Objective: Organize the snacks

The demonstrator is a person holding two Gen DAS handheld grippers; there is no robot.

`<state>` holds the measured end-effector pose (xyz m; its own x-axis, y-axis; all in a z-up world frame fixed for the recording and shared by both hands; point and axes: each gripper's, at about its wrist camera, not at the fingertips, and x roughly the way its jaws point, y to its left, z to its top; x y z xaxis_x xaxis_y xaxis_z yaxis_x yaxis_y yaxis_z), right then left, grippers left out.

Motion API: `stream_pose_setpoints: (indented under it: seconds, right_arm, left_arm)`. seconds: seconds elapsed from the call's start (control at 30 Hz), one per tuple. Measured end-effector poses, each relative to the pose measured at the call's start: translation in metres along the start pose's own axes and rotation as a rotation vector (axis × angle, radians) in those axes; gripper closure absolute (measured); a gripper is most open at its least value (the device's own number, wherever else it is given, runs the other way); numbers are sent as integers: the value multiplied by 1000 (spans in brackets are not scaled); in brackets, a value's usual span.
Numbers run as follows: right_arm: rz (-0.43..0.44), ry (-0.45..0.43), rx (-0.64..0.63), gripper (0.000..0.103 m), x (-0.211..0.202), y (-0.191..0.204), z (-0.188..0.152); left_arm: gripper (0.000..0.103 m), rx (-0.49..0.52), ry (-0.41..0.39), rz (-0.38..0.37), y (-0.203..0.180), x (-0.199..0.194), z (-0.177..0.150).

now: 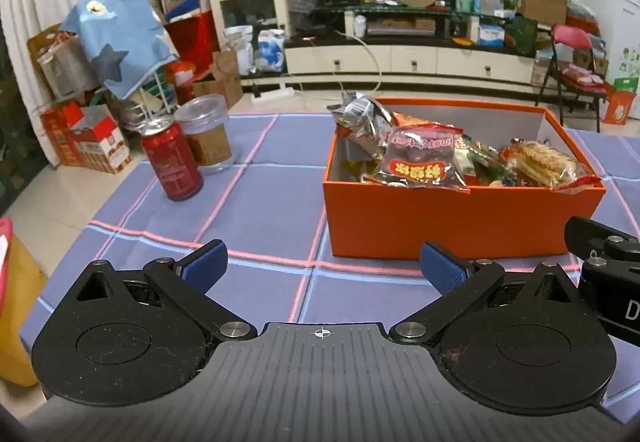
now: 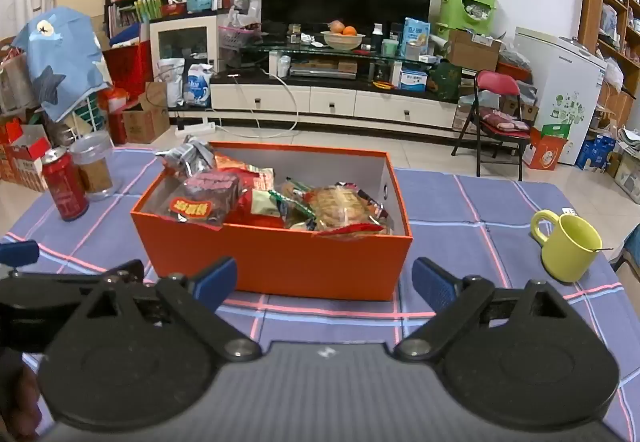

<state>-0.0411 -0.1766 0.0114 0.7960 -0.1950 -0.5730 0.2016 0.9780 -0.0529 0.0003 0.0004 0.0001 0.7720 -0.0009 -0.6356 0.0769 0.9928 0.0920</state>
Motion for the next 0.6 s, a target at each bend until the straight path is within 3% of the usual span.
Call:
stream_pose_setpoints:
  seconds: [0.37,0.5,0.6]
  right_arm:
    - [4,-27,4,10,-3,-8,0]
    - [-59,-74,41,10,-11,-58,-3]
    - [-90,-48,83,10,5,-107,-12]
  left_arm:
    - [14,-13,-3,-8,4,-6,-2]
    - [14,-23,-35,-6,23,-10,-8]
    - [14,-11,7,-4,40,-7,-24]
